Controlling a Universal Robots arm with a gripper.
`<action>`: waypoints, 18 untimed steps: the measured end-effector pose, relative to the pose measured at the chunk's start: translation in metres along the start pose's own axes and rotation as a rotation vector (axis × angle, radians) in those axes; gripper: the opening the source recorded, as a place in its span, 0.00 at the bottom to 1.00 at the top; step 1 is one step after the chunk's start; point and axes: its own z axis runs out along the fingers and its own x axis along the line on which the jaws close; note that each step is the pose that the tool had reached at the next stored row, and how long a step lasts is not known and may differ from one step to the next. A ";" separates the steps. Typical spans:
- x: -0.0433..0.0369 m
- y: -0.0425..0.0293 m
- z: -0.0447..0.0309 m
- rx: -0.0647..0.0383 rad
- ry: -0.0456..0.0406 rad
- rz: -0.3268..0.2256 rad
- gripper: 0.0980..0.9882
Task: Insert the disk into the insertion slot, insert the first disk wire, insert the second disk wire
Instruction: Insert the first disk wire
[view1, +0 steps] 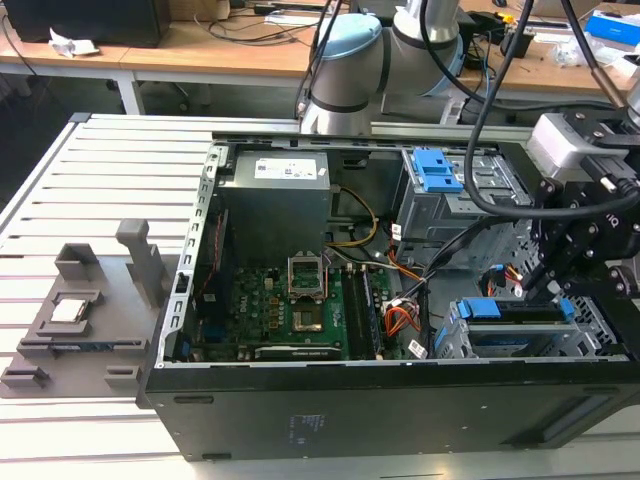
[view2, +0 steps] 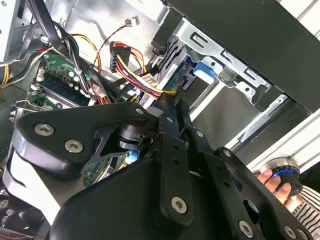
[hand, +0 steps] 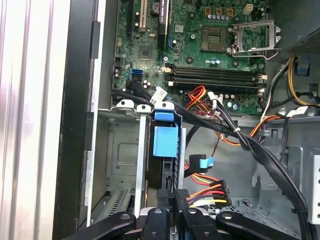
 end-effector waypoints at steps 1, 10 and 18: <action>0.0000 0.0000 0.0005 0.000 -0.0001 0.000 0.08; 0.0002 -0.0022 0.0034 0.000 -0.0002 0.004 0.08; 0.0004 -0.0050 0.0066 0.000 -0.0016 0.017 0.08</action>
